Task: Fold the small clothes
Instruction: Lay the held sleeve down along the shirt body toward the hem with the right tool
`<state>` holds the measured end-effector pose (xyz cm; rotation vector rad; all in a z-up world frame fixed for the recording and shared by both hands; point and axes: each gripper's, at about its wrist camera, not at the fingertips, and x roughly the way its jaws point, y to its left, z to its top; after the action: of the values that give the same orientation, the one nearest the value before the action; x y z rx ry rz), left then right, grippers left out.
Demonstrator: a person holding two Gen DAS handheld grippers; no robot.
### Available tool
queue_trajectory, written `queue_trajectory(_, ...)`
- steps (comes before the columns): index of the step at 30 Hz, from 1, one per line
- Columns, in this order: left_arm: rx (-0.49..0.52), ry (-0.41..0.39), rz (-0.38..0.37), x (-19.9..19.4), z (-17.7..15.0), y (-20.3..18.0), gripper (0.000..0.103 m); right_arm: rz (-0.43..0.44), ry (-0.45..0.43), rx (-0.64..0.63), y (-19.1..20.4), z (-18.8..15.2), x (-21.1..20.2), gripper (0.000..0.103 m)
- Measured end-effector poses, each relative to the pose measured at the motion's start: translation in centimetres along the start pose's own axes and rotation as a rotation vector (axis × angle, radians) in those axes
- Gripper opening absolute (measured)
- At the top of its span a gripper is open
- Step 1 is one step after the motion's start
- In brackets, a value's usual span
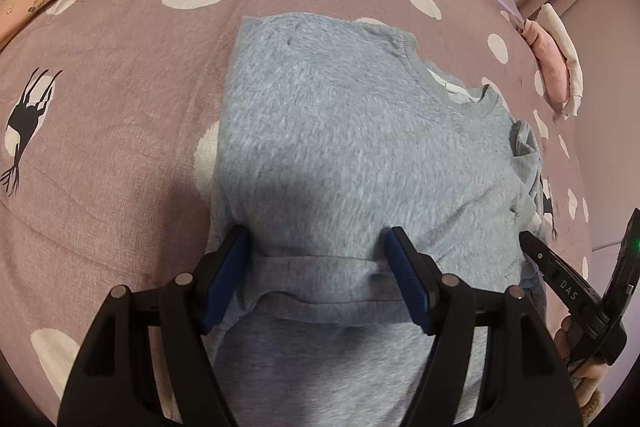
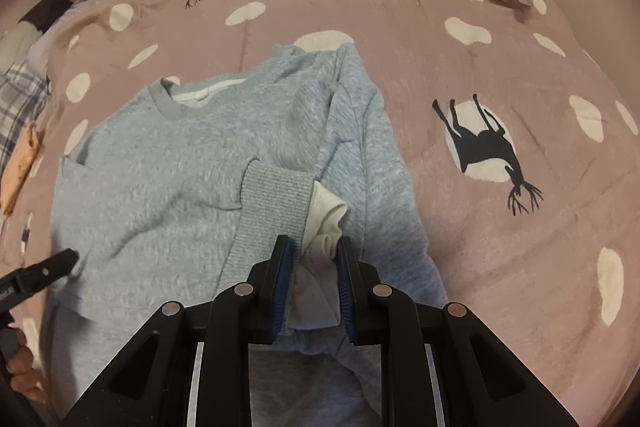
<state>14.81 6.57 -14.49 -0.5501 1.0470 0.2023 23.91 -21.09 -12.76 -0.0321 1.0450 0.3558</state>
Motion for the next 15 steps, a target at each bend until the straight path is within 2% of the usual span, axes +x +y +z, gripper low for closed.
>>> queue_trajectory(13,0.02,-0.01,0.0,0.12,-0.31,-0.31,0.075,-0.018,-0.035,0.003,0.41,-0.52,0.06,0.019)
queue_trajectory(15,0.031,-0.01,-0.002,0.17,-0.3,-0.37,0.078,-0.013,-0.041,0.009,0.33,-0.6,0.06,0.019)
